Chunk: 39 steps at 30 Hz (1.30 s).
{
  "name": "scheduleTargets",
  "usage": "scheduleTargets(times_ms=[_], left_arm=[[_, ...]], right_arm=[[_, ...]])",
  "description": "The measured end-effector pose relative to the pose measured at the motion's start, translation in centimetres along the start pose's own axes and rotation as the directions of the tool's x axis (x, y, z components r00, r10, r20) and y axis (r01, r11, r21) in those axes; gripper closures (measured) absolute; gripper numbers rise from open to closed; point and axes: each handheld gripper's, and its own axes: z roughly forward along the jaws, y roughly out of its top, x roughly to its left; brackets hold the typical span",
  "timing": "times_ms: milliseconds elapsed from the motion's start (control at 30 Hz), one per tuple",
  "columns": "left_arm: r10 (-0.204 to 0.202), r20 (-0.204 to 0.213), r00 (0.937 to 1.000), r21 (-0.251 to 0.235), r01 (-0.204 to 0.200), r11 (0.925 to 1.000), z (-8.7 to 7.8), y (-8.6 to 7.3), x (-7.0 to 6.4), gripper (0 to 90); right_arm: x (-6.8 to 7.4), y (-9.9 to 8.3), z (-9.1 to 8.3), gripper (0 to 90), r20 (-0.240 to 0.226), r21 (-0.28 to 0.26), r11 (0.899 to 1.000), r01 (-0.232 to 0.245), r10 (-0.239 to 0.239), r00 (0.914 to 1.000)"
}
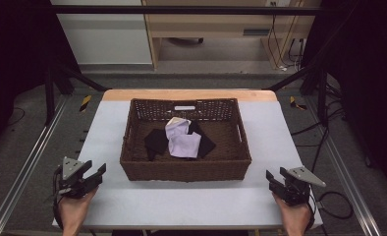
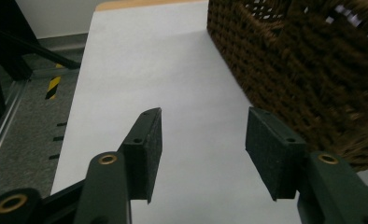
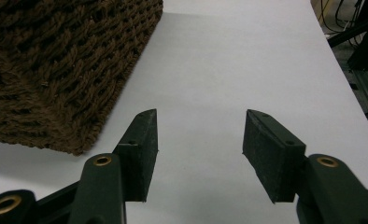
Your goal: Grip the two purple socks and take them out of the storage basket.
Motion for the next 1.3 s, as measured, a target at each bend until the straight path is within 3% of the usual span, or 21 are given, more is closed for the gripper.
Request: scheduleTargets(times_ms=[167, 367, 667, 1033, 1233, 1300], left_arm=[[-0.01, 0.039, 0.9992, -0.011, 0.01, 0.9999, -0.3, 0.5, -0.4, 48.9], [0.021, 0.027, 0.9994, -0.043, -0.02, 0.9989, -0.6, 1.6, -1.0, 49.8], [-0.001, 0.049, 0.9988, -0.088, 0.005, 0.9961, -1.5, 2.5, -1.0, 50.0], [0.013, 0.068, 0.9976, -0.089, -0.007, 0.996, -2.0, 3.9, -1.7, 31.8], [0.031, 0.063, 0.9975, -0.082, -0.026, 0.9963, -1.7, 4.8, -2.1, 27.8], [0.056, 0.059, 0.9967, -0.094, -0.05, 0.9943, -1.7, 5.2, -2.7, 28.5]], right_arm=[[0.0, 0.1, 0.1, 45.5, -0.014, -0.002, 1.0, 0.001, -0.001, 0.9999], [0.0, 0.2, -0.1, 44.8, -0.016, -0.011, 1.0, -0.006, 0.006, 0.9999], [0.0, 0.2, 0.0, 41.8, -0.048, -0.023, 1.0, -0.003, 0.002, 0.9988], [0.4, 0.2, 0.0, 33.9, -0.051, -0.024, 1.0, 0.003, -0.004, 0.9987], [0.6, 0.3, 0.1, 32.5, -0.052, -0.028, 1.0, 0.013, -0.015, 0.9985], [0.7, 0.4, 0.0, 32.8, -0.05, -0.035, 0.999, 0.018, -0.02, 0.9986]])
